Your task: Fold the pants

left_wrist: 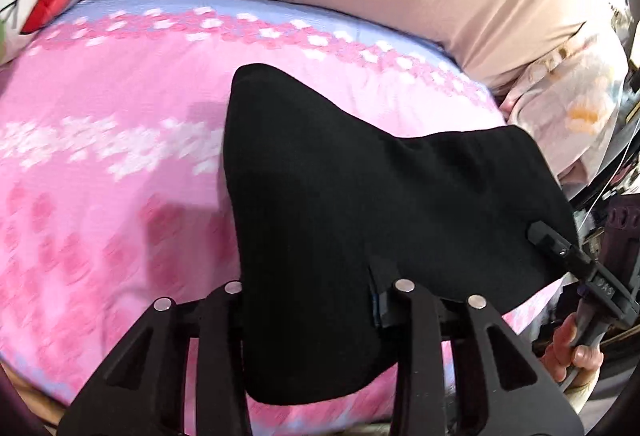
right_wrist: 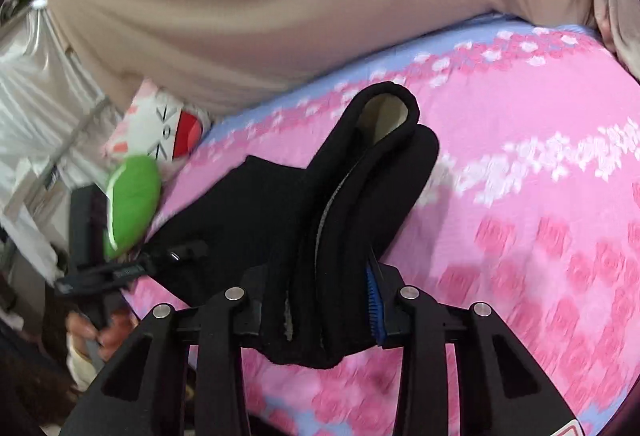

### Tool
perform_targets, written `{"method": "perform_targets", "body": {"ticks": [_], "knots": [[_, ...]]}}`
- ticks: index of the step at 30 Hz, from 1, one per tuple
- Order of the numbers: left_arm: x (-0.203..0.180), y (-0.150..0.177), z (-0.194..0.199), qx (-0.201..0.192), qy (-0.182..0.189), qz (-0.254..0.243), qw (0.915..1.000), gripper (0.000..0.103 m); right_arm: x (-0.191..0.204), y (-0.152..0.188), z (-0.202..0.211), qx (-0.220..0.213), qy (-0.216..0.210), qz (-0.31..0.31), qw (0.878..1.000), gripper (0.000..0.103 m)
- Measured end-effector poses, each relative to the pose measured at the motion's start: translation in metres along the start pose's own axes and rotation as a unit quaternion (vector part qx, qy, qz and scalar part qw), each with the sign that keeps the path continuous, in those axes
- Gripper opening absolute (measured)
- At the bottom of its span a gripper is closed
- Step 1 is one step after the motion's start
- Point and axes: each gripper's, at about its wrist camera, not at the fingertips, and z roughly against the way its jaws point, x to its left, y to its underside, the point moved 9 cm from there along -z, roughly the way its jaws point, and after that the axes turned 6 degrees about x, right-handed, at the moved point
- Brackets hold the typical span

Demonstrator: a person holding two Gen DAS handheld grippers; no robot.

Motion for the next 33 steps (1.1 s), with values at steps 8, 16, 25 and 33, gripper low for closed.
{"method": "perform_targets", "body": {"ticks": [8, 16, 25, 33], "knots": [[0.031, 0.026, -0.025, 0.006, -0.001, 0.075, 0.9972, 0.092, -0.050, 0.044, -0.032, 0.042, 0.004, -0.126, 0.991, 0.071], [0.027, 0.023, -0.049, 0.021, 0.001, 0.074, 0.9971, 0.098, -0.026, 0.038, -0.051, 0.051, 0.001, -0.099, 0.994, 0.085], [0.012, 0.010, -0.022, -0.007, -0.013, 0.021, 0.9997, 0.036, -0.017, 0.018, -0.036, 0.019, 0.007, -0.064, 0.998, 0.037], [0.008, 0.043, -0.007, 0.015, -0.026, 0.001, 0.9995, 0.042, -0.012, 0.042, -0.017, 0.036, 0.010, -0.055, 0.998, 0.041]]}}
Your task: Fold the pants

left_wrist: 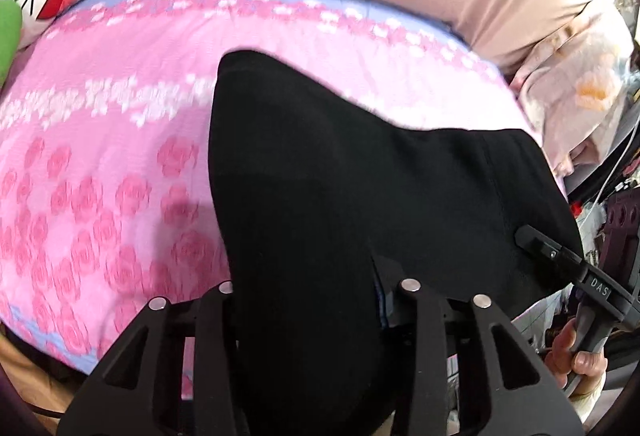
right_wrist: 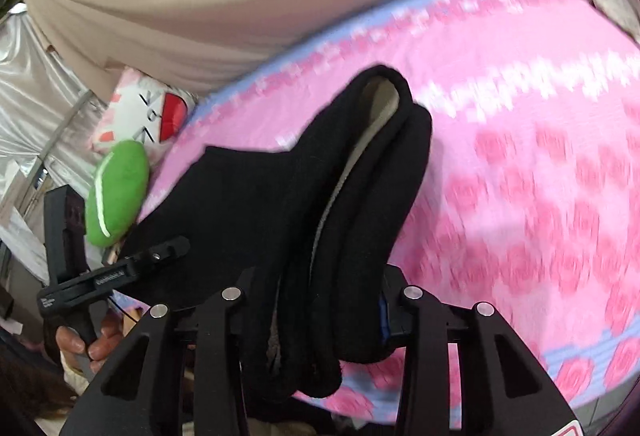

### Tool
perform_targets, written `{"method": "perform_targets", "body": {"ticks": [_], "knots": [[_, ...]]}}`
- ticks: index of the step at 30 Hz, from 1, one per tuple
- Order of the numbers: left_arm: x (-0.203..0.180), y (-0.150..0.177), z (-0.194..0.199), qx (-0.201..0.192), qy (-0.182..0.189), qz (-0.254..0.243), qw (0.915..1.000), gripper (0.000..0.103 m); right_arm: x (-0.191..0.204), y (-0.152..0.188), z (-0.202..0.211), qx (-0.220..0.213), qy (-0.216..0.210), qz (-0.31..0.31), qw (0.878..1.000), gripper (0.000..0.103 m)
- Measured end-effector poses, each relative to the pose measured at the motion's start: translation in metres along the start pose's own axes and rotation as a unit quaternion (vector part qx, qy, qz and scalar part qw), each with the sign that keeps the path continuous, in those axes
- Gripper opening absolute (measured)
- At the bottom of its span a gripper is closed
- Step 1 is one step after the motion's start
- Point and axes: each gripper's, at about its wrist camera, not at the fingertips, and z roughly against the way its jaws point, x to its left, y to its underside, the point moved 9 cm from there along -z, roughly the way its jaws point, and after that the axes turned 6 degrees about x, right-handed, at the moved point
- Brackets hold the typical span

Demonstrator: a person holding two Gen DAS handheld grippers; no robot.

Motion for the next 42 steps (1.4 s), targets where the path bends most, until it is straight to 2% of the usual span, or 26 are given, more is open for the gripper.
{"method": "perform_targets", "body": {"ticks": [1, 2, 3, 4, 6, 10, 11, 12, 13, 14, 15, 16, 18, 25, 29, 36, 42], "knots": [[0.005, 0.003, -0.009, 0.011, -0.005, 0.010, 0.9999, 0.051, -0.009, 0.005, -0.006, 0.006, 0.008, -0.009, 1.000, 0.044], [0.008, 0.004, -0.015, 0.015, -0.004, 0.022, 0.9996, 0.055, -0.018, 0.010, -0.012, 0.013, 0.012, -0.019, 1.000, 0.052], [0.014, 0.005, -0.017, 0.009, 0.000, 0.040, 0.9991, 0.066, -0.024, 0.013, -0.015, 0.012, 0.000, -0.034, 0.999, 0.058], [0.017, 0.006, -0.018, 0.007, -0.006, 0.051, 0.9987, 0.079, -0.028, 0.013, -0.015, 0.007, -0.009, -0.049, 0.999, 0.061], [0.023, 0.006, -0.021, 0.001, -0.024, 0.060, 0.9979, 0.095, -0.029, 0.013, -0.017, 0.009, -0.012, -0.053, 0.998, 0.064], [0.023, 0.004, -0.030, -0.004, -0.013, 0.067, 0.9977, 0.098, -0.023, 0.013, -0.022, 0.007, 0.000, -0.035, 0.999, 0.071], [0.020, 0.002, -0.031, -0.005, -0.012, 0.059, 0.9981, 0.097, -0.021, 0.012, -0.023, 0.005, 0.000, -0.032, 0.999, 0.071], [0.017, 0.001, -0.031, -0.006, -0.005, 0.056, 0.9984, 0.084, -0.019, 0.010, -0.024, 0.002, 0.001, -0.028, 1.000, 0.063], [0.010, 0.002, -0.029, -0.001, 0.017, 0.051, 0.9985, 0.060, -0.019, 0.011, -0.023, 0.000, -0.001, -0.026, 1.000, 0.057], [0.006, 0.000, -0.022, -0.001, 0.021, 0.049, 0.9986, 0.053, -0.017, 0.010, -0.021, -0.003, -0.002, -0.023, 1.000, 0.044], [0.007, -0.001, -0.014, -0.009, 0.014, 0.044, 0.9989, 0.039, -0.014, 0.008, -0.016, -0.009, -0.001, -0.018, 1.000, 0.040], [0.003, -0.003, -0.006, -0.013, 0.018, 0.034, 0.9992, 0.036, -0.008, 0.005, -0.009, -0.015, -0.007, -0.014, 1.000, 0.039], [-0.007, -0.008, 0.010, -0.026, 0.021, 0.019, 0.9993, 0.035, 0.008, -0.002, 0.007, -0.031, -0.023, -0.001, 0.999, 0.037], [-0.047, -0.035, 0.067, -0.090, 0.001, -0.051, 0.9947, 0.034, 0.056, -0.022, 0.054, -0.081, -0.017, 0.072, 0.994, 0.037], [-0.061, -0.057, 0.102, -0.138, -0.004, -0.074, 0.9877, 0.034, 0.071, -0.044, 0.082, -0.119, -0.017, 0.093, 0.988, 0.037], [-0.078, -0.094, 0.146, -0.200, -0.010, -0.096, 0.9751, 0.034, 0.095, -0.087, 0.129, -0.181, -0.019, 0.130, 0.975, 0.037], [-0.084, -0.130, 0.173, -0.239, -0.012, -0.102, 0.9655, 0.034, 0.107, -0.125, 0.146, -0.207, -0.026, 0.140, 0.968, 0.037]]}}
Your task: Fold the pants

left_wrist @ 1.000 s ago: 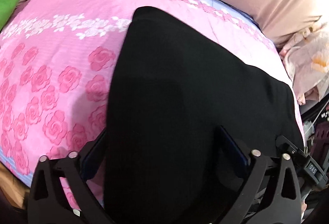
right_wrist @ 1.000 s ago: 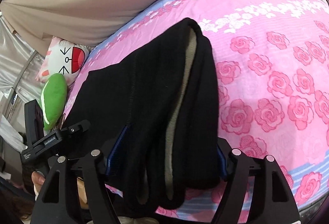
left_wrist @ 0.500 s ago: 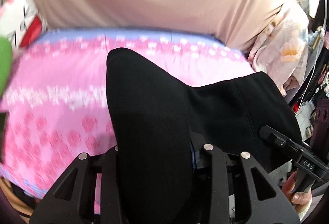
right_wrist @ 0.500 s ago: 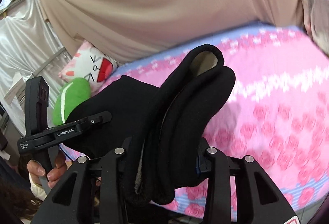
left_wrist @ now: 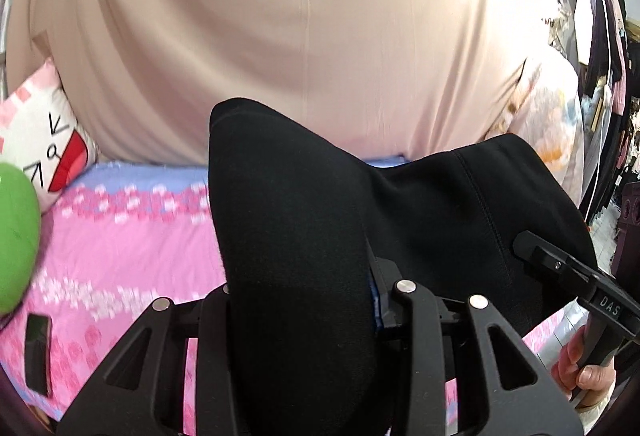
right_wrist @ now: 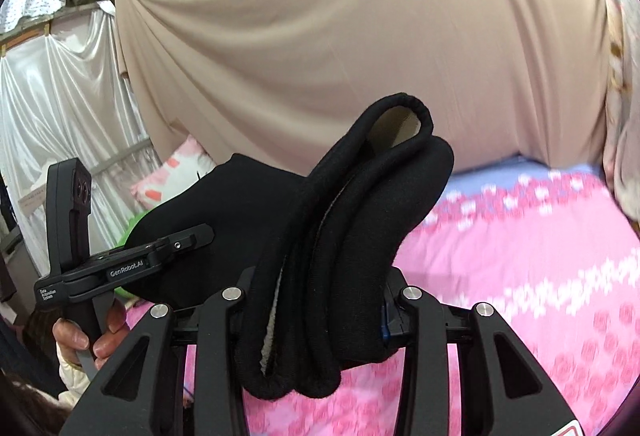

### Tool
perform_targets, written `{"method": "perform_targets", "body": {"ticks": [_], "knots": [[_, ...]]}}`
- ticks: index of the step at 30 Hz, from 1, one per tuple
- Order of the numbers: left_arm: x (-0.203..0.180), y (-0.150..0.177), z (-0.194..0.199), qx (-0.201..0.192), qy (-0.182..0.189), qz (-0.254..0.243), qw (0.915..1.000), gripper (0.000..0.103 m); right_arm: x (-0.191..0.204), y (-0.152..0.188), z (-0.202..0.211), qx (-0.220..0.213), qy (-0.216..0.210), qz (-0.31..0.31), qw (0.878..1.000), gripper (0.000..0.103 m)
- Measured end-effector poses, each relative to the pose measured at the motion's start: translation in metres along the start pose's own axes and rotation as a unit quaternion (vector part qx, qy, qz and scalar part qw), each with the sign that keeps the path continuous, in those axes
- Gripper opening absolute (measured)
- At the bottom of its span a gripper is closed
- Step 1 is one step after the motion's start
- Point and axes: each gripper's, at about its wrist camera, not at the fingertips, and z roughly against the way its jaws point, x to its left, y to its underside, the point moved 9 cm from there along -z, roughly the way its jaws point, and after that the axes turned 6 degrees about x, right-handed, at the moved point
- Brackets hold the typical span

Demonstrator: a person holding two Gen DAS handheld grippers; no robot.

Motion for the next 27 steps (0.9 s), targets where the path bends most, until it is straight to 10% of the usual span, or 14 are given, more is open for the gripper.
{"method": "perform_targets", "body": {"ticks": [14, 27], "knots": [[0.020, -0.101, -0.016, -0.086, -0.015, -0.022, 0.9959, 0.036, -0.005, -0.114, -0.045, -0.067, -0.016, 0.033, 0.997, 0.037], [0.059, -0.138, -0.158, -0.061, -0.018, -0.007, 0.9979, 0.036, -0.090, -0.133, -0.175, -0.055, -0.024, -0.022, 0.998, 0.037]]}}
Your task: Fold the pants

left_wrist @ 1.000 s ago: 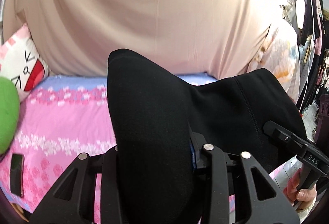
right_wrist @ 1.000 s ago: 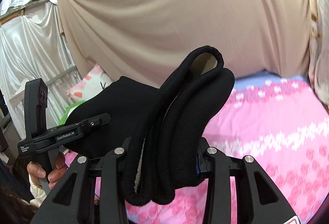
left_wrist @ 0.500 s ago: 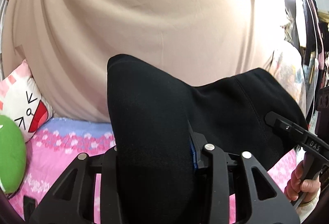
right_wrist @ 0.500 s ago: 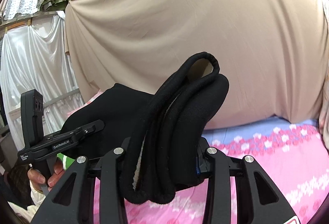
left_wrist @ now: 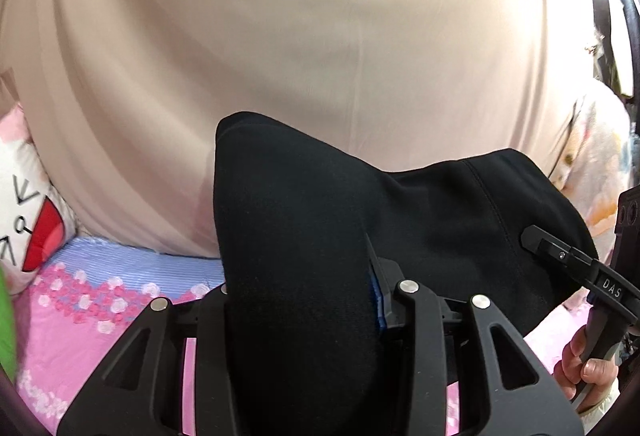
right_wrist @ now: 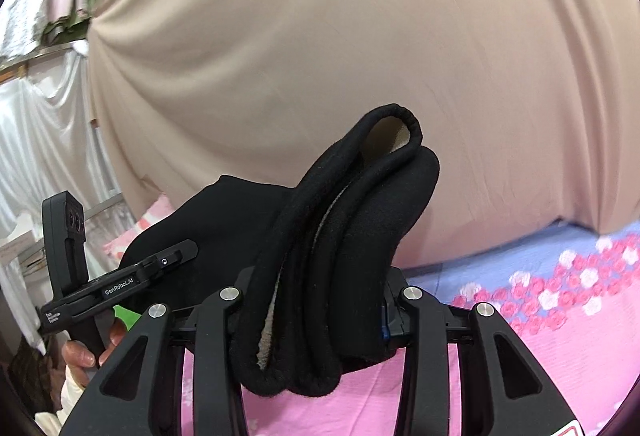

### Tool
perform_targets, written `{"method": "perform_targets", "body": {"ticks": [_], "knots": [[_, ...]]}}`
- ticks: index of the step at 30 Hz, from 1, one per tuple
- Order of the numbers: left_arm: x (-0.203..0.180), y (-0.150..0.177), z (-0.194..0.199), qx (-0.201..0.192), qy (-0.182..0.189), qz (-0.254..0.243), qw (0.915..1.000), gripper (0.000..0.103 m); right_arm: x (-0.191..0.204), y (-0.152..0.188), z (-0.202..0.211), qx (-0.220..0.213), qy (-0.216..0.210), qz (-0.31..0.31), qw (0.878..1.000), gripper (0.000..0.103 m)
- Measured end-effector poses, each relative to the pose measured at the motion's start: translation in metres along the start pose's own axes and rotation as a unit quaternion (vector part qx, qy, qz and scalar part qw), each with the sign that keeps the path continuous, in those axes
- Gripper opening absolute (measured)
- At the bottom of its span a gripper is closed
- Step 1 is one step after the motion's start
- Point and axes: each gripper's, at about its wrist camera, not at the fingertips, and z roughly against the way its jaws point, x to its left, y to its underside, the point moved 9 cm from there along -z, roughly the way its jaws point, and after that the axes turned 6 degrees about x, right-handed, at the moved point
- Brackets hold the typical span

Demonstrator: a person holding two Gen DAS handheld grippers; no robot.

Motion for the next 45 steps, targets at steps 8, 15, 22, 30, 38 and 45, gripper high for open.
{"method": "perform_targets", "body": {"ticks": [8, 15, 22, 30, 38, 45], "knots": [[0.020, 0.054, -0.118, 0.076, 0.003, 0.012, 0.9971, 0.036, -0.084, 0.056, -0.090, 0.069, 0.032, -0.054, 0.996, 0.037], [0.055, 0.147, -0.203, 0.202, -0.008, 0.060, 0.9774, 0.050, -0.158, 0.149, -0.160, 0.224, 0.102, -0.097, 0.964, 0.059], [0.086, 0.113, -0.124, 0.145, -0.042, 0.099, 0.9836, 0.067, -0.150, 0.086, -0.099, 0.150, 0.179, -0.046, 0.971, 0.050], [0.040, 0.090, -0.165, 0.148, -0.089, 0.053, 0.9836, 0.090, -0.126, 0.084, -0.208, 0.231, 0.158, 0.006, 0.960, 0.029], [0.062, 0.137, -0.192, 0.229, -0.109, 0.068, 0.9649, 0.089, -0.128, 0.082, -0.175, 0.211, 0.154, -0.010, 0.965, 0.025], [0.056, 0.160, -0.153, 0.227, -0.104, 0.041, 0.9676, 0.092, -0.131, 0.151, -0.122, 0.255, 0.167, 0.032, 0.952, 0.007]]}}
